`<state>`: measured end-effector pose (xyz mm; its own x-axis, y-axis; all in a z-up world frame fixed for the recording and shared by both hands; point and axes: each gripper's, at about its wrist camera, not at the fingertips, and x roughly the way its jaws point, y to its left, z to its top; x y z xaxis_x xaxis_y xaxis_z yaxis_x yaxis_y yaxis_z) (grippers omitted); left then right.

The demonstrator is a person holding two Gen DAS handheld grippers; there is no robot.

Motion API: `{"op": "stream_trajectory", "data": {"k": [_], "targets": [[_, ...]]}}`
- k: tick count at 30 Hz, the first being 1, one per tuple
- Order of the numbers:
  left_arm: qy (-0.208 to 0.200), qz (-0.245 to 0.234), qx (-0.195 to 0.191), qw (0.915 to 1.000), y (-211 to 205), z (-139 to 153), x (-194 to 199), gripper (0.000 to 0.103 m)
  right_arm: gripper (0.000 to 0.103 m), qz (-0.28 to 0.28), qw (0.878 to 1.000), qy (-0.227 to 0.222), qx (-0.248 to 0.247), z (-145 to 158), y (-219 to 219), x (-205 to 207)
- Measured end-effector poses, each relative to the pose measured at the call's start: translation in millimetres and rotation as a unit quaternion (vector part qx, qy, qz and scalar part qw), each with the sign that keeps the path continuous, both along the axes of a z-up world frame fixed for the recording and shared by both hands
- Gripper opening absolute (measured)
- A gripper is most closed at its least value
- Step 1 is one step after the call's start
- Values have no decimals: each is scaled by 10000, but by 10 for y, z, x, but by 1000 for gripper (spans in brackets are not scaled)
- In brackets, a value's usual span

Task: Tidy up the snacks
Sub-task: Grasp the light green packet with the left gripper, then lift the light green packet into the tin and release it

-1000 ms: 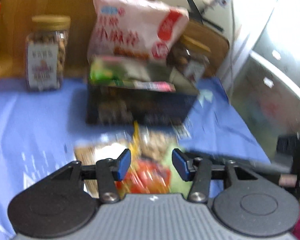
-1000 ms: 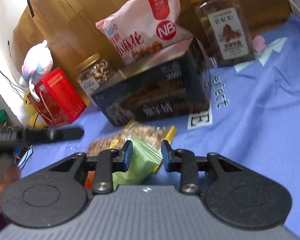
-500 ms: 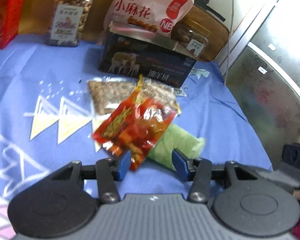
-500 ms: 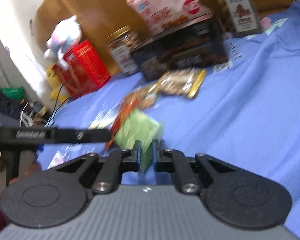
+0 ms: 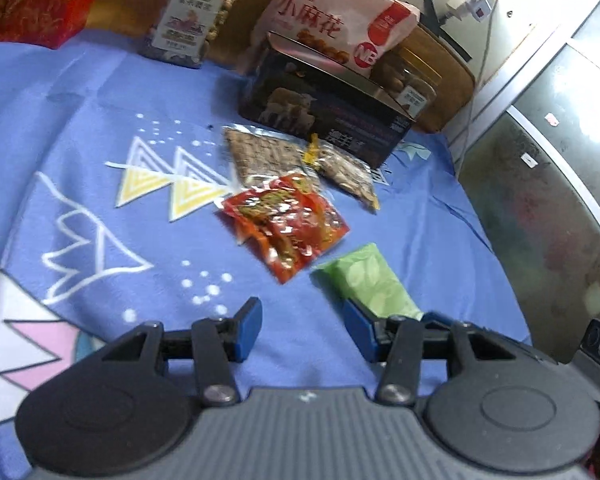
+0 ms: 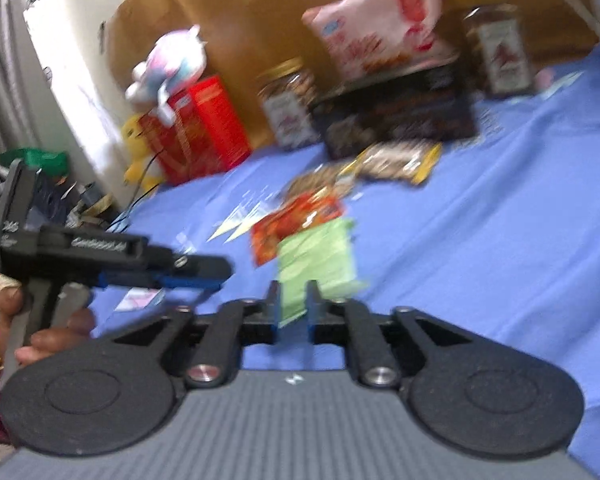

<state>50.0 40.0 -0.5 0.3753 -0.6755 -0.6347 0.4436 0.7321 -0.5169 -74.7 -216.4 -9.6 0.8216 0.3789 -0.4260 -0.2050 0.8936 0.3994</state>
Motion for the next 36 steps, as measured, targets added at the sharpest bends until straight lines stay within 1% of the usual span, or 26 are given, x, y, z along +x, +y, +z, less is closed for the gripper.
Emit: {"op": "stream_trajectory", "data": {"k": [1,3,6,7,8,10,12,15,17,18,21,22,23,24,26,27,29,30,36], "targets": [[-3,-72,2,10000,-53,5,-5,46,37,-108,9999,-51,-84,-8,-22,-17],[-23,-213,20,9998,-168,13,-14,47,38,-240,9992,-125,-295,-13,-28,-19],[-24,-378,100,9992,-362,6,-8,48,44,-160,9977,-255,-599,-11,17,-6],[-3,-429,116,9990,-419,-1,-3,48,51,-74,9965,-299,-773,-12,67,8],[8,-482,124,9988,-464,-8,-5,48,56,20,9948,-343,-963,-17,115,17],[-11,-553,185,9983,-543,-24,-19,48,58,179,9897,-425,-1353,-49,214,23],[-123,-581,252,9979,-577,-29,-50,48,60,217,9826,-433,-1794,-101,319,69],[-192,-618,269,9975,-563,-32,-71,47,60,345,9773,-485,-2031,-145,403,90],[-156,-614,224,9977,-539,-38,-62,44,59,551,9757,-402,-2080,-193,473,95],[-155,-610,219,9978,-531,-40,-62,44,58,575,9752,-476,-2086,-206,515,74],[-302,-453,375,9978,-494,-15,-79,43,48,664,9708,-611,-2224,-202,638,37],[-317,-437,396,9978,-476,-10,-83,43,42,664,9701,-637,-2244,-202,657,32],[-305,-408,386,9980,-447,-4,-82,43,38,674,9708,-631,-2212,-199,653,40],[-282,-375,355,9983,-409,6,-82,43,36,691,9718,-618,-2167,-192,650,45],[-287,-360,257,9986,-346,53,-71,41,29,699,9725,-628,-2129,-187,652,53],[-327,-371,200,9986,-323,95,-68,40,28,689,9723,-640,-2138,-180,664,56],[-411,-440,58,9982,-298,207,-50,40,22,639,9722,-668,-2152,-161,702,79],[-467,-482,1,9977,-299,276,-28,40,21,593,9721,-704,-2159,-140,705,96],[-992,-577,-22,9934,-479,673,217,40,21,253,9723,-1081,-2055,140,632,289]]}}
